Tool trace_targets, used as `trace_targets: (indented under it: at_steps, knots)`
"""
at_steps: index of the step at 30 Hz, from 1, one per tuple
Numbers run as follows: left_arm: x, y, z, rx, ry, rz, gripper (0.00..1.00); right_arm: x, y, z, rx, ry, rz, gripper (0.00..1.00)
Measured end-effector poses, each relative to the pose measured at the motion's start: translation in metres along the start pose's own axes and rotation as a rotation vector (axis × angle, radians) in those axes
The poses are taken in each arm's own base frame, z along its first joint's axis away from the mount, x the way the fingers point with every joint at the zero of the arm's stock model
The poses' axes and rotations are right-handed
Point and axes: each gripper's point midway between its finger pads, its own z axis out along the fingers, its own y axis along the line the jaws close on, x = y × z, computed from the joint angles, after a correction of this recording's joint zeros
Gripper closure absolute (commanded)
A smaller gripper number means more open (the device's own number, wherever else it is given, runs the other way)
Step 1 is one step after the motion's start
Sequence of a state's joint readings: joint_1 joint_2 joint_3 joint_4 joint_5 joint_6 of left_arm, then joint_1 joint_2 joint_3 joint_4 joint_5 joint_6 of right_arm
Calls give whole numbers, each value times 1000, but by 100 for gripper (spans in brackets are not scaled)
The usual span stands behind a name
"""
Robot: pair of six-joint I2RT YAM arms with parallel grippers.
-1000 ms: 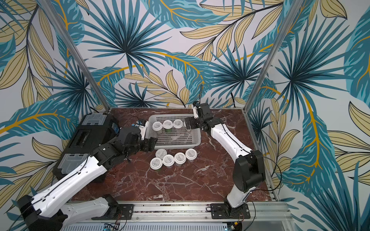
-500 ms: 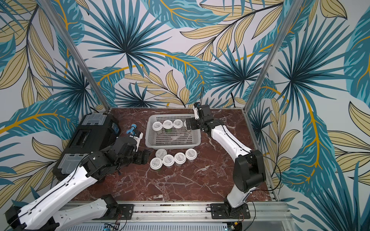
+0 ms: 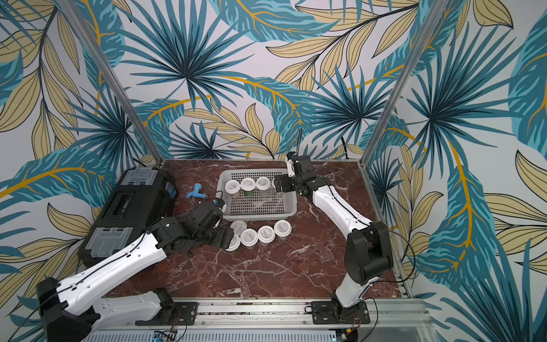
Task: Put the yogurt in the basket
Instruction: Pick up the yogurt from the center of the board.
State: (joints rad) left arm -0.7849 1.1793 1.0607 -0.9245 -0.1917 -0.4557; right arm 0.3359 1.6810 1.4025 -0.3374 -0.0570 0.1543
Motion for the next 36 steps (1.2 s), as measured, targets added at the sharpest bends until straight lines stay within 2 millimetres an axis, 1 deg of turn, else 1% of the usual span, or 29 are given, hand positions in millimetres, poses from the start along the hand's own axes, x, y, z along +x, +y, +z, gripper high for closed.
trace_targets:
  at_steps: [4, 8, 15, 26, 29, 36]
  knots:
    - [6, -3, 14, -9, 51, 9, 11, 1, 0, -2, -3, -2, 4, 2]
    - [12, -4, 25, -22, 95, 18, 11, -3, 1, -5, -11, -15, 8, 3]
    - [19, -7, 36, -23, 141, 25, 8, -7, 3, -7, -23, -29, 9, 4]
    - [31, -18, 63, 0, 232, 49, 8, -7, 4, -8, -36, -28, 14, 6]
    - [31, -20, 66, 17, 242, 41, 8, -7, 4, -8, -40, -29, 17, 6]
    - [22, -22, 69, 60, 224, 8, 9, -8, 6, -8, -47, -32, 17, 7]
